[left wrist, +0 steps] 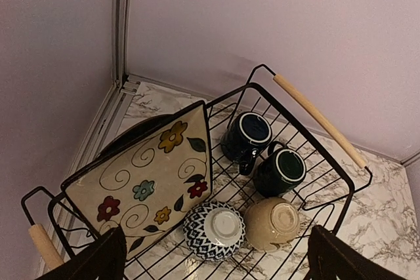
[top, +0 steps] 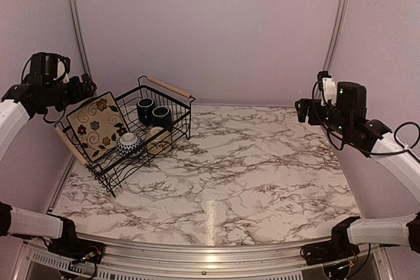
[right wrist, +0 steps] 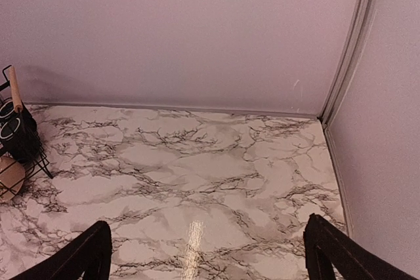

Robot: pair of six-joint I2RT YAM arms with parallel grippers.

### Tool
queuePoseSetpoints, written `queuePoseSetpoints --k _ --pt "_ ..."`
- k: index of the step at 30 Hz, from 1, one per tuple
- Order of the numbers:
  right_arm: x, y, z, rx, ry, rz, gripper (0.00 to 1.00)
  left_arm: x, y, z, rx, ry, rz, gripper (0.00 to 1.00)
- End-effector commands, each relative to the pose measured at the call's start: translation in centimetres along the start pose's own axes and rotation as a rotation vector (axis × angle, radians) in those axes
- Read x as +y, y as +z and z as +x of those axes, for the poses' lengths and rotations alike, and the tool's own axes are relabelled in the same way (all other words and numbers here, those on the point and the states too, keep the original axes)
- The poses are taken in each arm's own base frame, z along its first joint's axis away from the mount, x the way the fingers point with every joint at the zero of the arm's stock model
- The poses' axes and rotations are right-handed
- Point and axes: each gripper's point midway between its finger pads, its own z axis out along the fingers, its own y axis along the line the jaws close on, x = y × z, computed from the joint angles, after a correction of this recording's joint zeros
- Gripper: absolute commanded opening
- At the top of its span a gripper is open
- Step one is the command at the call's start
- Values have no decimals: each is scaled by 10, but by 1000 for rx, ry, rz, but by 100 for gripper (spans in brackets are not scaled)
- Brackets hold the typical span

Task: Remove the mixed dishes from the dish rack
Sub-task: Grab the bowl from the dish rack.

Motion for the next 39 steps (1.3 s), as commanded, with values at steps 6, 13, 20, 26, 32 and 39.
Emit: queuePoseSetpoints --k 6,13,20,26,32,39 --pt "32 10 35 145 37 -143 98 -10 46 67 321 86 2 99" --pt "45 15 49 195 46 -188 99 -23 96 114 480 252 -102 99" --pt "48 12 51 218 56 -200 99 -11 154 150 602 354 -224 99" --pt "42 17 62 258 102 -154 99 -24 182 171 667 363 -190 99" --pt "26 29 81 340 146 -31 98 -33 187 184 686 406 -191 99" --pt "35 31 77 348 226 -62 99 -16 189 204 723 433 -243 98"
